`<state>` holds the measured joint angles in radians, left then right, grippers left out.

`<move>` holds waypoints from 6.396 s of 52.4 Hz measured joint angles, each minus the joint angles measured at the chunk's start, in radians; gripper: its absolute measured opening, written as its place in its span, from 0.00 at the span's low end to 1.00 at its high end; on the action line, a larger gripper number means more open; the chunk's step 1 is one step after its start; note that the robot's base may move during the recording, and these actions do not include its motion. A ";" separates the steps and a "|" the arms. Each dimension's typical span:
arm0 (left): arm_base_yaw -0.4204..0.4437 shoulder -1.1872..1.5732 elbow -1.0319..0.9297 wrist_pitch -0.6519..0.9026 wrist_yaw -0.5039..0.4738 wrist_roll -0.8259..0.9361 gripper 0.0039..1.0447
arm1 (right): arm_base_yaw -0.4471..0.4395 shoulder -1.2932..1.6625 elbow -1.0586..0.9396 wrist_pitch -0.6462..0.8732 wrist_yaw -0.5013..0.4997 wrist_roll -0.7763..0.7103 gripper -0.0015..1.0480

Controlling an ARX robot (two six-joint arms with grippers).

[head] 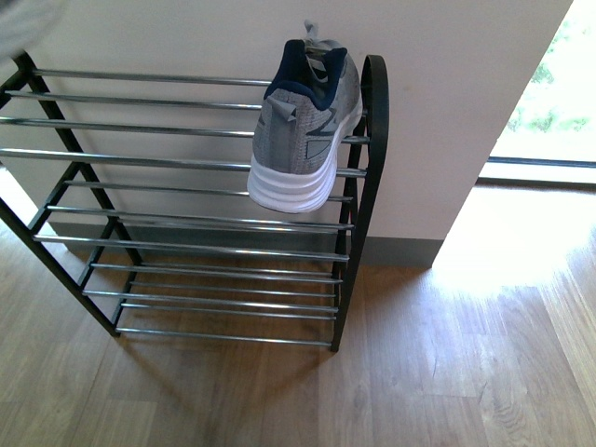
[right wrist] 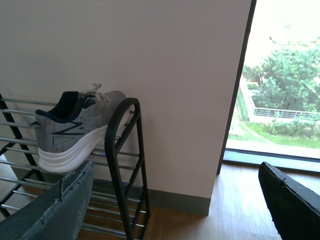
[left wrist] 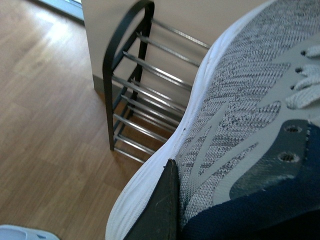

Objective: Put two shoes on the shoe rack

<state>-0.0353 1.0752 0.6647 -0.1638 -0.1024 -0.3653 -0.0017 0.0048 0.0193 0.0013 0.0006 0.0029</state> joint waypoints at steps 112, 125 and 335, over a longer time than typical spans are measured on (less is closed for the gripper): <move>-0.270 0.737 0.567 0.015 -0.034 -0.204 0.91 | 0.000 0.000 0.000 0.000 0.000 0.000 0.91; -0.264 0.421 0.412 0.025 -0.167 -0.124 0.91 | 0.000 0.000 0.000 0.000 0.000 0.000 0.91; 0.031 -1.060 -0.650 0.160 0.102 0.357 0.91 | 0.000 0.000 0.000 0.000 0.000 0.000 0.91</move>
<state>-0.0044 0.0151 0.0143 -0.0040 -0.0002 -0.0086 -0.0017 0.0051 0.0193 0.0013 0.0002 0.0029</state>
